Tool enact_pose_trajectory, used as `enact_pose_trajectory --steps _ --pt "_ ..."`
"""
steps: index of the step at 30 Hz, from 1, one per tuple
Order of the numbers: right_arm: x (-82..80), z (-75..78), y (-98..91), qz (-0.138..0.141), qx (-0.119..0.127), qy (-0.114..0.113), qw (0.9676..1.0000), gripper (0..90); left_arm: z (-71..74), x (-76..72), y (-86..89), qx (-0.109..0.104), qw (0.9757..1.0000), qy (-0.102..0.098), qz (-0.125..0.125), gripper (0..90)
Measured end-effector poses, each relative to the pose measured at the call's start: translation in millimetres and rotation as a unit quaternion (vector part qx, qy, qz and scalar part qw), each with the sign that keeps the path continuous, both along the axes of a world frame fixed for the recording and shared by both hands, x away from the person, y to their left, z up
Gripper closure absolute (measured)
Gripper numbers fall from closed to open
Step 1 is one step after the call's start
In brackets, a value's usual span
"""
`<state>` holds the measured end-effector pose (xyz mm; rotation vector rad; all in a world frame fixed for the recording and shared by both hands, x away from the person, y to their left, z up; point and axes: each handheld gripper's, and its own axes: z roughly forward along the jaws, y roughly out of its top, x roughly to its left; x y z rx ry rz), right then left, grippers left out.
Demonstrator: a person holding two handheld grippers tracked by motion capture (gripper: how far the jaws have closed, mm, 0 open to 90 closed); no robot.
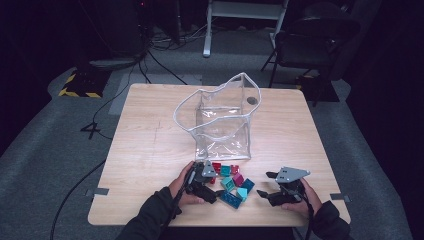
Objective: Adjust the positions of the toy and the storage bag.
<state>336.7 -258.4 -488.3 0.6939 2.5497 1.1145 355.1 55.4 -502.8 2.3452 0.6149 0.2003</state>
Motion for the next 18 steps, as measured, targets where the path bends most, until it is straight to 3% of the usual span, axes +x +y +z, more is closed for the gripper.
enact_pose_trajectory --steps 5,13,18 --pt "2.8 -2.6 -6.5 -0.005 0.002 0.003 1.0 24.6 1.0 -0.6 11.3 0.004 1.0 0.004 0.008 7.4" --pt "10.2 -6.7 -17.9 -0.023 0.007 0.011 0.9997 24.2 0.8 -10.4 53.1 0.004 0.9995 0.0 0.03 8.7" --pt "6.7 -4.3 -9.1 -0.005 0.014 0.007 0.9999 27.7 0.7 -22.5 70.5 0.002 0.999 -0.002 0.044 10.0"
